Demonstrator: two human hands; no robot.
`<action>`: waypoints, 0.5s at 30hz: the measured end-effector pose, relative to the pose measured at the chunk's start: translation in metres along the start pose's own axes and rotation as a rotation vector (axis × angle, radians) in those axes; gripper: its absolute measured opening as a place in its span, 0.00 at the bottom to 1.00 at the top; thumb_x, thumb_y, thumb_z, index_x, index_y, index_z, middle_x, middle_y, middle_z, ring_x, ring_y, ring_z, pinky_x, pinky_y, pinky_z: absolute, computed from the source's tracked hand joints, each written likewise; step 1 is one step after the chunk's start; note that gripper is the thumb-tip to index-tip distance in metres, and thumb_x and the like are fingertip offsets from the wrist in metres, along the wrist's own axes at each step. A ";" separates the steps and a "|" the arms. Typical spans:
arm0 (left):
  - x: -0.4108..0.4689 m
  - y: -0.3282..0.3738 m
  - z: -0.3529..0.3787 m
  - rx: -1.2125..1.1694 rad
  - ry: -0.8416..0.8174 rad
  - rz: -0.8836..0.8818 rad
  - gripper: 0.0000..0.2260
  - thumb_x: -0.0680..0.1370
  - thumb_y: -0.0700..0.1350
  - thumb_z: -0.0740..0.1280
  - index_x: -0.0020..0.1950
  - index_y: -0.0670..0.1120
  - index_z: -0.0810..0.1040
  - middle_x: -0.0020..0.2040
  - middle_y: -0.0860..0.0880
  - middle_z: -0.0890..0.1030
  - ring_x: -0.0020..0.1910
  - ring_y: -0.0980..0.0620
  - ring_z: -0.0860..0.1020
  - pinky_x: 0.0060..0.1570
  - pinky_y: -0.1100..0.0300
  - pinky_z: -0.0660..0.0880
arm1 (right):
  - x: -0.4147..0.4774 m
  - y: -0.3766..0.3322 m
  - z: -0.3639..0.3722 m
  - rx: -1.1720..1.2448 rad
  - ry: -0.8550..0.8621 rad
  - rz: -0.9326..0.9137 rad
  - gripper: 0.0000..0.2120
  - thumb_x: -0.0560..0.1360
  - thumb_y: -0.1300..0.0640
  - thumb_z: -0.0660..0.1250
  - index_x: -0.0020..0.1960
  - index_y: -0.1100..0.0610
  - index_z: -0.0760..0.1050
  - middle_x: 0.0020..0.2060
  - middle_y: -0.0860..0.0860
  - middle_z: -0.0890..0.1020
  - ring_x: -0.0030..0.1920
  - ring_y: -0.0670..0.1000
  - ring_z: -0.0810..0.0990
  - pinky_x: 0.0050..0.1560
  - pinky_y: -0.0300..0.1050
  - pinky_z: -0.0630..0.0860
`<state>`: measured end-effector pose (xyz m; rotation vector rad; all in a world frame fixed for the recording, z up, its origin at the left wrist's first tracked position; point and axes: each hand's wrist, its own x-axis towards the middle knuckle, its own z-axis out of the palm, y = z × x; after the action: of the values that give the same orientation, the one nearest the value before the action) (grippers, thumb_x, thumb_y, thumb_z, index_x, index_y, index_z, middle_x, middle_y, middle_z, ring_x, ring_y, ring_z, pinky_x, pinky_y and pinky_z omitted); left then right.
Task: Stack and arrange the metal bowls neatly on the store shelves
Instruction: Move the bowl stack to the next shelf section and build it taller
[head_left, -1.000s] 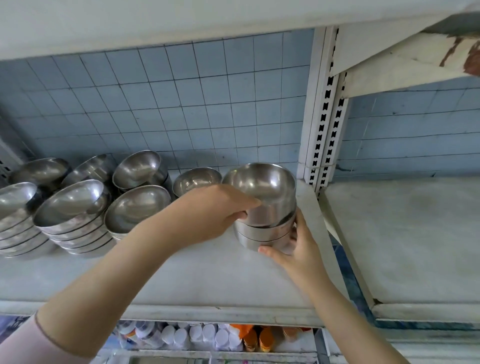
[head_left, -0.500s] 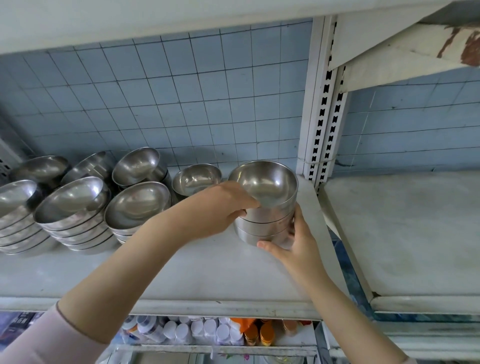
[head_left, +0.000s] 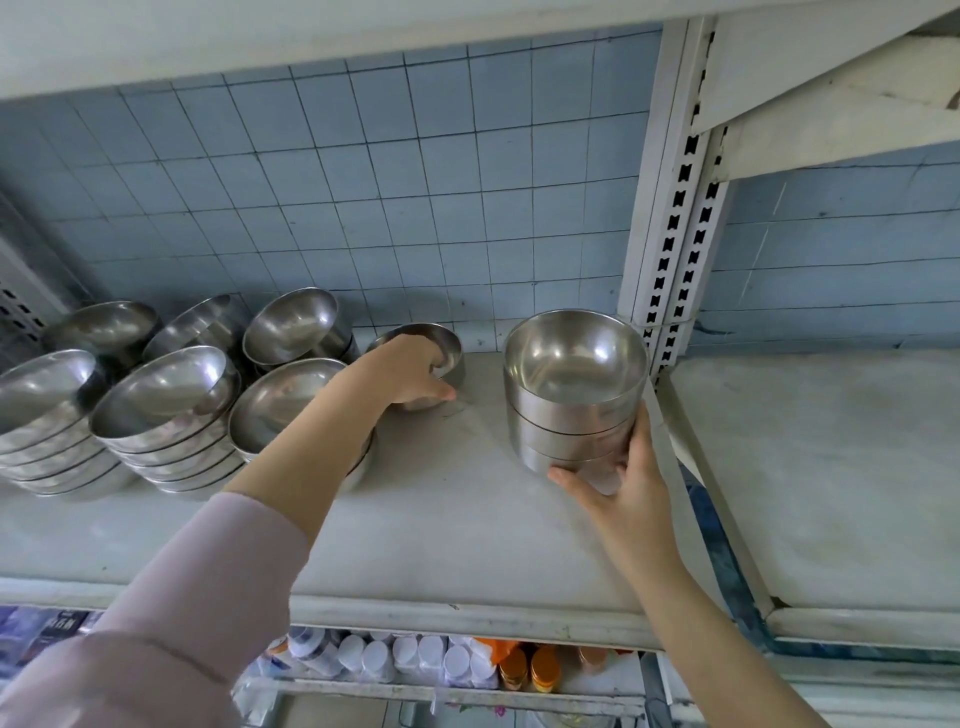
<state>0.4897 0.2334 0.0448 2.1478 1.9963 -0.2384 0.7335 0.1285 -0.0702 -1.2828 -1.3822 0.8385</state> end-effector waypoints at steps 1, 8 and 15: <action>0.004 -0.001 0.001 0.021 -0.013 0.020 0.20 0.76 0.56 0.68 0.61 0.44 0.78 0.49 0.48 0.80 0.49 0.47 0.77 0.46 0.58 0.70 | 0.000 0.000 0.000 0.004 -0.002 0.001 0.53 0.65 0.53 0.80 0.79 0.48 0.50 0.73 0.47 0.69 0.71 0.45 0.69 0.71 0.52 0.69; 0.014 -0.003 0.003 0.092 -0.017 0.033 0.13 0.78 0.49 0.64 0.55 0.42 0.79 0.38 0.50 0.75 0.41 0.48 0.75 0.44 0.57 0.72 | 0.001 0.001 -0.002 0.008 -0.019 0.012 0.54 0.65 0.51 0.80 0.80 0.48 0.49 0.73 0.47 0.69 0.71 0.46 0.70 0.70 0.53 0.70; -0.017 -0.002 -0.031 -0.302 0.381 0.114 0.06 0.77 0.48 0.68 0.48 0.46 0.82 0.42 0.46 0.81 0.44 0.45 0.78 0.42 0.56 0.71 | 0.001 0.001 -0.005 0.024 -0.025 0.037 0.54 0.64 0.47 0.81 0.79 0.41 0.49 0.71 0.42 0.71 0.69 0.42 0.71 0.69 0.49 0.71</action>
<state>0.4854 0.2254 0.0790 2.2168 1.9238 0.4941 0.7387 0.1289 -0.0702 -1.2865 -1.3684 0.8964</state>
